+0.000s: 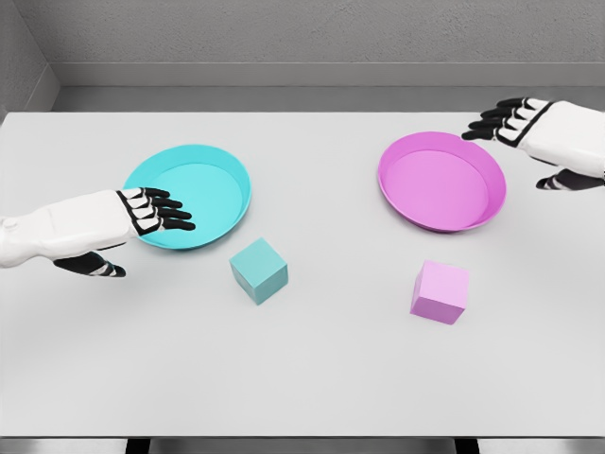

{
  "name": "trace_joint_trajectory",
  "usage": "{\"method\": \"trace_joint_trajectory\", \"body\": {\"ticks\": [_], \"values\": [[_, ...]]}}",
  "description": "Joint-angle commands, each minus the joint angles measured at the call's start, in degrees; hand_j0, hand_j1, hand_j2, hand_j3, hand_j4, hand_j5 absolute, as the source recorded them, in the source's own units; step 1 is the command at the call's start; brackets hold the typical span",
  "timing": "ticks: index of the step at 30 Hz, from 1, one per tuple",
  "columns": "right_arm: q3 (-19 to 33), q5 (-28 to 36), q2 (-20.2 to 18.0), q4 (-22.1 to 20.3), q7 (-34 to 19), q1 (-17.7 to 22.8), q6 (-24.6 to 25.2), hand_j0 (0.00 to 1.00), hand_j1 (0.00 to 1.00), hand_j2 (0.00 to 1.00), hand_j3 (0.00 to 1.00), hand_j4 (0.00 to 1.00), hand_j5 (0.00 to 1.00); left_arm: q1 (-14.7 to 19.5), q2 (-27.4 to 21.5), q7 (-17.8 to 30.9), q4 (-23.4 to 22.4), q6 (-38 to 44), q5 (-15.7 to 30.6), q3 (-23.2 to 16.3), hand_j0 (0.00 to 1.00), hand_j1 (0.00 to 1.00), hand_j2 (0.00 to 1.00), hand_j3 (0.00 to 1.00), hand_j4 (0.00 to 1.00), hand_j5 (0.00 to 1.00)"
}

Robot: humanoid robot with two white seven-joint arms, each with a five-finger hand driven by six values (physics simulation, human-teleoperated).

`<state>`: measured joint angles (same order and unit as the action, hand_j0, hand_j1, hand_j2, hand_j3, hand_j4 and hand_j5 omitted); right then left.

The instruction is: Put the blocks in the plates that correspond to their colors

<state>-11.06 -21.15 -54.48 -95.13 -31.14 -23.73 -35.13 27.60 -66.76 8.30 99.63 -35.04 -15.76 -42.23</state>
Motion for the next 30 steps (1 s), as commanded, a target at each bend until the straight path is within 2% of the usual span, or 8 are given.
{"method": "trace_joint_trajectory", "body": {"ticks": [1,4,7,11,16,17,21,30], "values": [[-0.5,0.1,0.0,-0.8,-1.3,0.0,0.1,1.00,1.00,1.00,1.00,1.00,1.00,0.0,0.0,0.1,0.0,0.0,0.4,0.0,1.00,1.00,1.00,1.00,1.00,1.00],[-0.4,0.2,-0.1,-0.8,-1.3,-0.4,0.1,1.00,1.00,1.00,1.00,1.00,1.00,-0.3,1.5,0.3,0.0,0.0,0.4,0.0,1.00,1.00,1.00,1.00,1.00,1.00],[0.1,0.1,0.5,-0.5,-2.2,-0.2,0.1,1.00,1.00,1.00,1.00,1.00,1.00,1.8,10.7,8.8,0.3,0.0,0.5,-1.3,1.00,1.00,1.00,1.00,1.00,1.00],[-0.2,0.1,-0.2,-2.1,-3.9,6.3,0.1,1.00,1.00,1.00,1.00,1.00,1.00,4.7,18.2,10.1,0.0,0.0,1.3,-3.3,1.00,1.00,1.00,1.00,1.00,1.00],[-3.9,0.0,-0.4,-5.4,-3.9,6.2,0.1,1.00,1.00,1.00,1.00,1.00,1.00,6.0,20.9,17.3,0.2,0.0,1.4,-4.0,1.00,1.00,1.00,1.00,1.00,1.00],[-6.5,0.0,-2.3,-5.6,-3.9,6.1,0.1,1.00,1.00,1.00,1.00,1.00,1.00,6.3,21.2,17.4,0.2,0.0,1.3,-4.0,1.00,1.00,1.00,1.00,1.00,1.00],[-10.6,0.0,-2.5,-5.6,-3.9,5.5,0.1,1.00,1.00,1.00,1.00,1.00,1.00,7.4,21.9,19.6,0.2,0.0,1.0,-5.2,1.00,1.00,1.00,1.00,1.00,1.00],[-14.8,0.0,-1.9,-5.7,-3.9,4.0,0.1,1.00,1.00,1.00,1.00,1.00,1.00,8.5,23.8,20.7,-0.2,8.5,-0.1,-5.3,1.00,1.00,1.00,1.00,1.00,1.00]]}}
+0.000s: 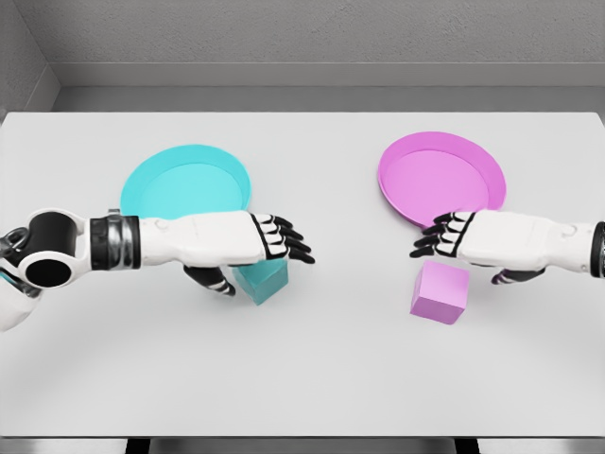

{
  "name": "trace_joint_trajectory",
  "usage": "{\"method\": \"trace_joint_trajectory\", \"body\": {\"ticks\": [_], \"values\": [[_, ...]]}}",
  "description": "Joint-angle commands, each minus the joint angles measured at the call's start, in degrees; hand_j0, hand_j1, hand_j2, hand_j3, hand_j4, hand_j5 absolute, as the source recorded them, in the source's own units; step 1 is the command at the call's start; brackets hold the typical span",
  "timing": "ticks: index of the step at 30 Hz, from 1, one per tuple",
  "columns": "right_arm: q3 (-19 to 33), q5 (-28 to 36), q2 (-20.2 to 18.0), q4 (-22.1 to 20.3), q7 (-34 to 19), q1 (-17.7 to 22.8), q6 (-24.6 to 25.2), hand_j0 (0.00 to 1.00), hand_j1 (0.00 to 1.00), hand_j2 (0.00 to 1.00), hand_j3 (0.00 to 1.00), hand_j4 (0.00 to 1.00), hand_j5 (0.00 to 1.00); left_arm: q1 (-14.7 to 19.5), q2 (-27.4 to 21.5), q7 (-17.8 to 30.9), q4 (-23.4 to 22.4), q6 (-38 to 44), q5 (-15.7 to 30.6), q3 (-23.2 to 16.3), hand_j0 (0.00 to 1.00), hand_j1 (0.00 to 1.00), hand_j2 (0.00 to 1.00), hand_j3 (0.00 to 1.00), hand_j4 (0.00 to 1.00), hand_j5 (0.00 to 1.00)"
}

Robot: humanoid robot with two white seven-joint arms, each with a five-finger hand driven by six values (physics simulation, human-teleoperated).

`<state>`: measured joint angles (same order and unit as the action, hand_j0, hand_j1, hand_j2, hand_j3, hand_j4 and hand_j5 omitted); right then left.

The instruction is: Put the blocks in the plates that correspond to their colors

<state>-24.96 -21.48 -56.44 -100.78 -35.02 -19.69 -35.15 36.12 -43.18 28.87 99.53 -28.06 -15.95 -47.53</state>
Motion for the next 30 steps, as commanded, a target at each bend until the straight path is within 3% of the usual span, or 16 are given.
{"method": "trace_joint_trajectory", "body": {"ticks": [1,11,14,21,28,30], "values": [[-2.1,0.3,0.1,0.0,0.0,-0.1,0.1,1.00,1.00,1.00,1.00,1.00,1.00,0.0,0.2,0.1,-0.1,2.0,-0.2,-0.2,1.00,1.00,1.00,1.00,1.00,1.00],[-3.5,0.3,0.2,-0.1,0.0,-0.3,0.1,1.00,1.00,1.00,1.00,1.00,1.00,0.2,1.6,0.2,-3.3,3.8,-4.3,-1.6,1.00,1.00,1.00,1.00,1.00,1.00],[-6.0,0.3,0.3,-0.1,0.0,-0.9,0.1,1.00,1.00,1.00,1.00,1.00,1.00,0.4,2.3,0.2,-3.5,6.4,-5.8,-1.8,1.00,1.00,1.00,1.00,1.00,1.00],[-7.6,0.2,0.2,-0.1,0.0,-0.9,0.1,1.00,1.00,1.00,1.00,1.00,1.00,0.4,2.8,0.1,-3.9,6.8,-6.0,-3.9,1.00,1.00,1.00,1.00,1.00,1.00],[-7.6,0.0,0.3,-0.1,0.0,-1.1,0.1,1.00,1.00,1.00,1.00,1.00,1.00,0.4,2.8,0.0,-3.8,6.4,-8.0,-4.8,0.73,0.73,0.73,0.73,0.73,0.73],[-7.6,-0.1,0.3,-0.1,0.0,-1.1,0.1,0.94,0.94,0.94,0.94,0.94,0.94,0.4,2.8,0.0,-3.8,6.3,-8.0,-4.9,0.70,0.70,0.70,0.70,0.70,0.70]]}}
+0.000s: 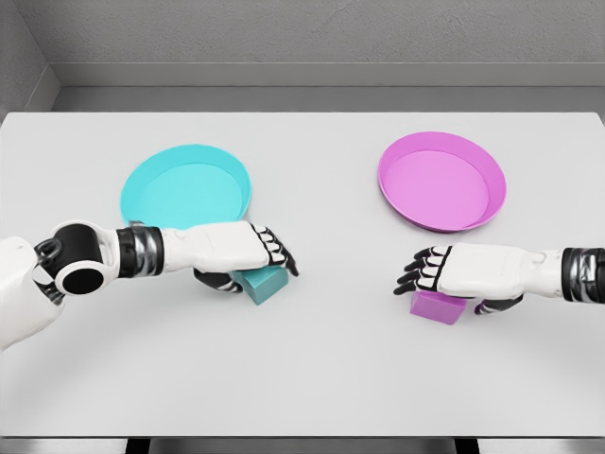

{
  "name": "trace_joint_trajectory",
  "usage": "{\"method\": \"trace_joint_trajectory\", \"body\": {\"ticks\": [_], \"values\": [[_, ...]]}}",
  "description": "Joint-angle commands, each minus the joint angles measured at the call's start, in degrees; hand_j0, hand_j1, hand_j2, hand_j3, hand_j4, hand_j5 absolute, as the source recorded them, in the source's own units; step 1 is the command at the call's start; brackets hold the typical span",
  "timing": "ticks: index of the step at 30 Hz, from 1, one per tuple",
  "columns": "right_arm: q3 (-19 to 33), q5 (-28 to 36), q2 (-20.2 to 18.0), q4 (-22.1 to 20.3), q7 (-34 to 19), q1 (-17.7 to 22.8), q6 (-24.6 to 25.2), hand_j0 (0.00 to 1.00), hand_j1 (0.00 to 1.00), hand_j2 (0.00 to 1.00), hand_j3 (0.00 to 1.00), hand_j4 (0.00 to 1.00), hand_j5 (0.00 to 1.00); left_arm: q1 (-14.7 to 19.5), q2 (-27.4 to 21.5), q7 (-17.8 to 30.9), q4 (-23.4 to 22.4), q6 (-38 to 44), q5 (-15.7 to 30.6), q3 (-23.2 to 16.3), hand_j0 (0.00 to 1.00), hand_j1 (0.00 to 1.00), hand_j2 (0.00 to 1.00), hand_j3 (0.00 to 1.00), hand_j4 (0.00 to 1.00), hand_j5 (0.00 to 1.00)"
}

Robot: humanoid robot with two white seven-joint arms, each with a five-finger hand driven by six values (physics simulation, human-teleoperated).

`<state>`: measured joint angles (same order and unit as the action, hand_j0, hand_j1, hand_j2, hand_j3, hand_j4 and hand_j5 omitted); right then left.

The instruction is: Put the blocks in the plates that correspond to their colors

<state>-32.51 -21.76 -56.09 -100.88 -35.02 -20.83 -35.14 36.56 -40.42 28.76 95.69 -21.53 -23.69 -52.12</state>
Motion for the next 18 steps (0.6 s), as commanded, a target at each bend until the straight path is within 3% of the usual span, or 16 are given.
{"method": "trace_joint_trajectory", "body": {"ticks": [1,5,10,18], "values": [[0.0,0.2,0.0,0.0,0.0,0.1,0.1,0.86,0.86,0.86,0.86,0.86,0.86,0.0,0.0,0.2,0.0,-0.4,-0.2,-0.3,0.65,0.65,0.65,0.65,0.65,0.65],[0.0,0.2,0.0,0.0,0.0,0.1,0.1,0.73,0.73,0.73,0.73,0.73,0.73,0.1,0.0,0.2,0.4,-0.9,-0.3,-0.4,0.51,0.51,0.51,0.51,0.51,0.51],[0.1,0.3,0.0,0.1,0.0,0.1,0.1,0.72,0.72,0.72,0.72,0.72,0.72,1.5,-0.1,0.2,0.5,-2.8,-0.1,-0.4,0.45,0.45,0.45,0.45,0.45,0.45],[1.4,1.5,1.7,0.7,0.0,-0.8,0.1,0.72,0.72,0.72,0.72,0.72,0.72,4.8,-1.3,0.1,0.9,-5.5,1.9,1.9,0.44,0.44,0.44,0.44,0.44,0.44]]}}
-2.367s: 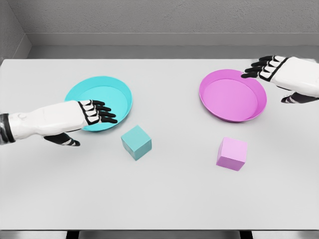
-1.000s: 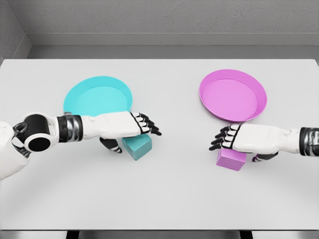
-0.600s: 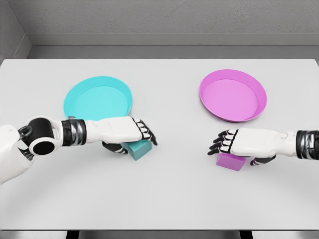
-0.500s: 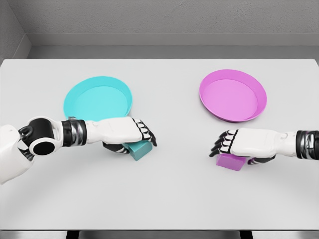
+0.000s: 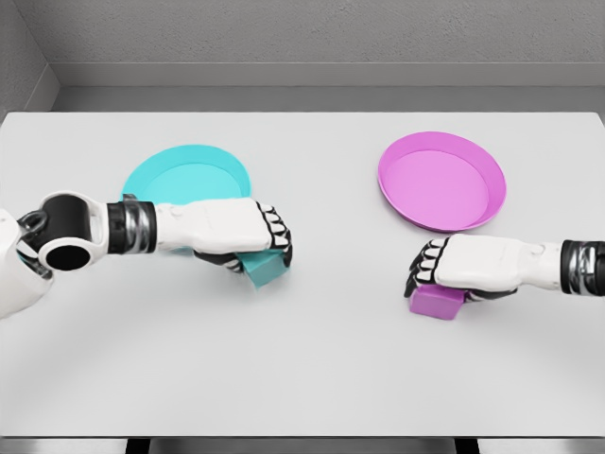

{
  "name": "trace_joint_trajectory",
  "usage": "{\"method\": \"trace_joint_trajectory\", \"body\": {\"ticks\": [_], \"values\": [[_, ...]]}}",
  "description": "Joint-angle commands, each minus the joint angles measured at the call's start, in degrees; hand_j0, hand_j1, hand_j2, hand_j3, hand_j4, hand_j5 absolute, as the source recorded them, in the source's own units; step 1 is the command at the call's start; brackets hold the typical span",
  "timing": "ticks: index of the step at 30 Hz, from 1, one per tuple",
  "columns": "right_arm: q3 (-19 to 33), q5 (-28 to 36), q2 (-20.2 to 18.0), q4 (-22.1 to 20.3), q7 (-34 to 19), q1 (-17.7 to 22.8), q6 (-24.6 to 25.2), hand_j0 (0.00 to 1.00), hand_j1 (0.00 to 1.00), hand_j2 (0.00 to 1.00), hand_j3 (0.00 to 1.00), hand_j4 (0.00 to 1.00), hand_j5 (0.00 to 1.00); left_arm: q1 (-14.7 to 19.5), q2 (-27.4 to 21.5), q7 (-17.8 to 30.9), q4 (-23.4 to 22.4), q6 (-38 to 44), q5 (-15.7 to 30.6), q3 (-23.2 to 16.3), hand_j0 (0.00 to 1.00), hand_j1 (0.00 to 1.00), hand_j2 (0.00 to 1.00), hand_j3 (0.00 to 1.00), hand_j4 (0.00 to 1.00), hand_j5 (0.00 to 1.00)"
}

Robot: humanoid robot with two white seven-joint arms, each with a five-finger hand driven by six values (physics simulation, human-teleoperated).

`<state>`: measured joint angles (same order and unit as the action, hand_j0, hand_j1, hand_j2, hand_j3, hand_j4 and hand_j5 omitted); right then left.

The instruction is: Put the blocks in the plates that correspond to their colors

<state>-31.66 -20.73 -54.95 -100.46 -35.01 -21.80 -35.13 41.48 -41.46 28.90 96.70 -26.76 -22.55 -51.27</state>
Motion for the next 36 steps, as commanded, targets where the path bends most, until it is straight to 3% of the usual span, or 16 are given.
{"method": "trace_joint_trajectory", "body": {"ticks": [1,4,8,12,19,21,22,23,24,26,33,34,36], "values": [[0.6,2.2,0.5,0.5,0.0,0.0,0.1,0.73,0.73,0.73,0.73,0.73,0.73,0.0,-1.6,-0.2,-0.1,-0.2,0.8,1.9,0.44,0.44,0.44,0.44,0.44,0.44],[0.5,2.3,0.5,0.5,0.0,-0.3,0.1,0.69,0.69,0.69,0.69,0.69,0.69,0.3,-3.7,-0.3,-1.3,-0.2,0.9,5.0,0.44,0.44,0.44,0.44,0.44,0.44],[0.6,2.3,0.5,0.5,0.0,-0.3,0.1,0.63,0.63,0.63,0.63,0.63,0.63,1.6,-4.2,-0.3,-8.1,-0.7,1.0,8.1,0.44,0.44,0.44,0.44,0.44,0.44],[0.7,4.0,0.4,0.7,0.0,-0.3,0.1,0.63,0.63,0.63,0.63,0.63,0.63,2.7,-4.0,-0.3,-15.6,-1.6,0.9,9.0,0.45,0.45,0.45,0.45,0.45,0.45],[3.7,8.1,0.2,4.0,0.0,-0.5,0.1,0.63,0.63,0.63,0.63,0.63,0.63,2.8,-1.0,-0.3,-22.6,-1.2,0.7,9.0,0.46,0.46,0.46,0.46,0.46,0.46],[5.1,8.7,0.2,6.2,0.0,-0.8,0.1,0.63,0.63,0.63,0.63,0.63,0.63,2.8,-0.4,-0.3,-23.1,-1.2,0.6,8.9,0.52,0.52,0.52,0.52,0.52,0.52],[6.0,9.8,0.2,6.6,0.0,-0.8,0.1,0.63,0.63,0.63,0.63,0.63,0.63,2.8,-0.4,-0.3,-23.4,-1.0,0.6,8.9,0.60,0.60,0.60,0.60,0.60,0.60],[6.2,11.9,0.0,7.9,0.0,-1.4,0.1,0.63,0.63,0.63,0.63,0.63,0.63,2.9,-0.1,-0.3,-25.5,-1.0,0.8,9.0,0.85,0.85,0.85,0.85,0.85,0.85],[6.2,13.1,-0.1,9.1,0.0,-2.1,0.1,0.63,0.63,0.63,0.63,0.63,0.63,3.2,0.8,-0.4,-27.4,-0.8,0.8,9.0,0.99,0.99,0.99,0.99,0.99,0.99],[6.3,13.6,0.1,10.5,0.0,-2.9,0.1,0.63,0.63,0.63,0.63,0.63,0.63,3.5,2.2,-0.4,-29.4,-0.9,0.9,9.0,1.00,1.00,1.00,1.00,1.00,1.00],[6.6,18.2,0.7,15.4,0.0,-6.9,0.1,0.62,0.62,0.62,0.62,0.62,0.62,3.6,1.9,-0.4,-29.3,-1.4,1.5,9.2,1.00,1.00,1.00,1.00,1.00,1.00],[6.5,18.3,2.1,17.0,0.0,-8.5,0.1,0.60,0.60,0.60,0.60,0.60,0.60,3.6,1.6,-0.4,-29.3,-1.5,2.6,9.2,1.00,1.00,1.00,1.00,1.00,1.00],[6.3,18.3,7.4,24.3,0.0,-13.6,0.1,0.60,0.60,0.60,0.60,0.60,0.60,3.7,1.6,-0.4,-29.3,-1.6,2.7,9.2,1.00,1.00,1.00,1.00,1.00,1.00]]}}
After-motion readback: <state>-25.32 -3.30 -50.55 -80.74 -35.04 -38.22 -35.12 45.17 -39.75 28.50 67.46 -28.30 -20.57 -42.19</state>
